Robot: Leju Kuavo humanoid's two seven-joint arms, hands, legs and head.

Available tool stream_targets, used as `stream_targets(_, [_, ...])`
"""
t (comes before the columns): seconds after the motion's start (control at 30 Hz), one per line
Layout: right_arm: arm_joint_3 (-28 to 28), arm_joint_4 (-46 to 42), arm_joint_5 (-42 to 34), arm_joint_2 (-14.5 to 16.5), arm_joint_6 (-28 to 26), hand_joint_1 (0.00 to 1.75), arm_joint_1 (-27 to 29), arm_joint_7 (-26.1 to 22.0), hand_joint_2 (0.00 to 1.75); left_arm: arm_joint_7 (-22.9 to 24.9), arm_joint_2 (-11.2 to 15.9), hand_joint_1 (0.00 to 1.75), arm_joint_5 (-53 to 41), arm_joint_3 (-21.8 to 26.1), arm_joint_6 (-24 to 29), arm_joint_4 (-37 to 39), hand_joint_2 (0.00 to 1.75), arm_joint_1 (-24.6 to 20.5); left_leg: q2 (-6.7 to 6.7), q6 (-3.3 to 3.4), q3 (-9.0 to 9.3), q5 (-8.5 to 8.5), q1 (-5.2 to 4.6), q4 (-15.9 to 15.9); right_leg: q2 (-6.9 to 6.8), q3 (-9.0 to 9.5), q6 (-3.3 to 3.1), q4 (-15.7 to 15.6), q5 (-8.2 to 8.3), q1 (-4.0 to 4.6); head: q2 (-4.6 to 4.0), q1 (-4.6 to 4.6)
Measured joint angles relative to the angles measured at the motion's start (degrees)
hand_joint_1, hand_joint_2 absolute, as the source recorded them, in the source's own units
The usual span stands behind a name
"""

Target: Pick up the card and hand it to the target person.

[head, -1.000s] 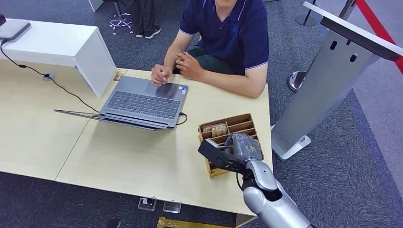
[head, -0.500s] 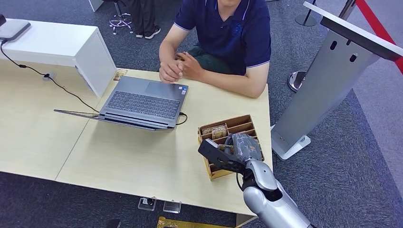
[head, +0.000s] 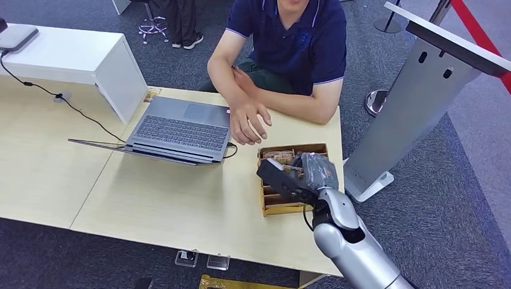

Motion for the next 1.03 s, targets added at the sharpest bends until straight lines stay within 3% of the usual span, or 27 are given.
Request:
stream_targets(0.3, [-2.41,-1.62,-0.71,-0.37,-2.49,1.52,-6.41,-0.63,1.75,-0.03,-0.09,0.0,0.02,0.0,-0.09,0.0,1.75,0.01,-0.01,0.0,-0.01,0.0,0.0,0.01,0.0,0.0,0.0,0.0,0.0,0.0,0.01,0.01])
stream_targets(0.73, [-3.18,0.93,-3.35,1.51,-4.73,1.52,-8.78,-4.4,1.75,0.56,-0.21,0.0,0.23,0.0,0.09,0.0,1.75,0.0,-0.01,0.0,-0.05,0.0,0.0,0.01,-0.01,-0.01,0.0,0.01,0.0,0.0,0.01,0.01])
stream_targets(0.87, [-3.17,1.82,-4.6,2.34,-5.21,0.0,-9.31,-5.4,1.75,0.47,-0.22,0.0,0.25,0.0,0.09,0.0,1.75,0.0,-0.01,0.0,-0.05,0.0,0.0,0.01,0.0,-0.01,0.0,0.01,0.0,0.0,0.0,0.0])
stream_targets(1.03, [-3.17,2.44,-5.81,3.35,-5.32,0.0,-9.88,-6.26,1.75,0.43,-0.22,0.0,0.15,0.0,0.42,0.0,1.75,-0.01,-0.01,0.0,-0.05,0.0,0.0,0.01,-0.01,-0.02,0.0,0.01,0.0,0.0,0.0,0.0])
